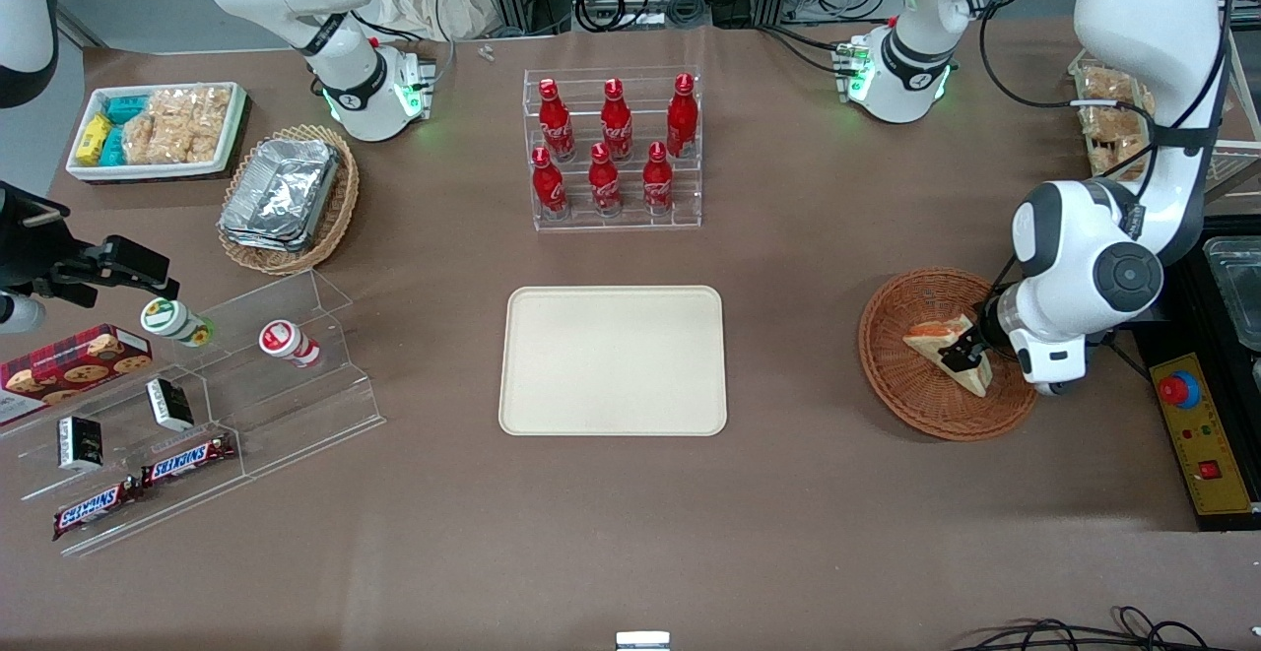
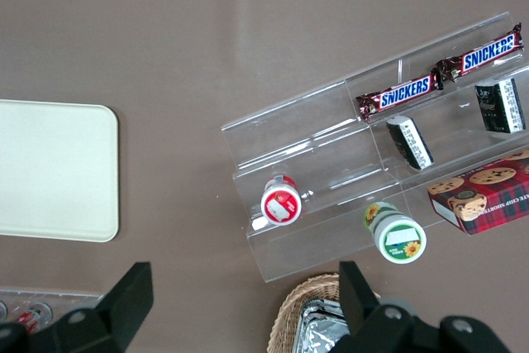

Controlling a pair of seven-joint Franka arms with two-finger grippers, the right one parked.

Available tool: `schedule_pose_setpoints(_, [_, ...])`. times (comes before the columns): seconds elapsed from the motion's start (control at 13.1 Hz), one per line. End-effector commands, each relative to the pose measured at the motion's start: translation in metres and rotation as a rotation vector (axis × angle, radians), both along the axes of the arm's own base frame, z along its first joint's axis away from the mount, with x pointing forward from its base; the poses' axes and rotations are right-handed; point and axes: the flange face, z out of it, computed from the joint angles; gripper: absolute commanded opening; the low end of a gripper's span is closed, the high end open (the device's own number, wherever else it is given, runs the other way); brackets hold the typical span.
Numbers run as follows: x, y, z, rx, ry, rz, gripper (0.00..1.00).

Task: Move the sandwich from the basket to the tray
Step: 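Close the left gripper on the sandwich's wrapped edge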

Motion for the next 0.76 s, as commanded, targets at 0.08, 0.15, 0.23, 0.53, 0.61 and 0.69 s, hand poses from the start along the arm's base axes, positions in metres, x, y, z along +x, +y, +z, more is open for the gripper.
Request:
schedule_pose_setpoints(0.08, [-0.006,0.001,-0.008,0.002,-0.007,0.019,1.0])
schedule_pose_setpoints(0.15, [-0.006,0.0,-0.009,0.002,-0.007,0.017,0.99])
schedule_pose_setpoints(0.23, [-0.006,0.001,-0.01,0.001,-0.005,0.019,0.99])
schedule_pose_setpoints(0.53, [-0.006,0.002,-0.018,-0.001,-0.01,0.022,0.85])
schedule_pose_setpoints(0.61, [-0.006,0.003,-0.017,0.0,-0.011,0.022,0.68])
schedule_pose_setpoints(0.69, [-0.005,0.003,-0.016,0.0,-0.014,0.022,0.5])
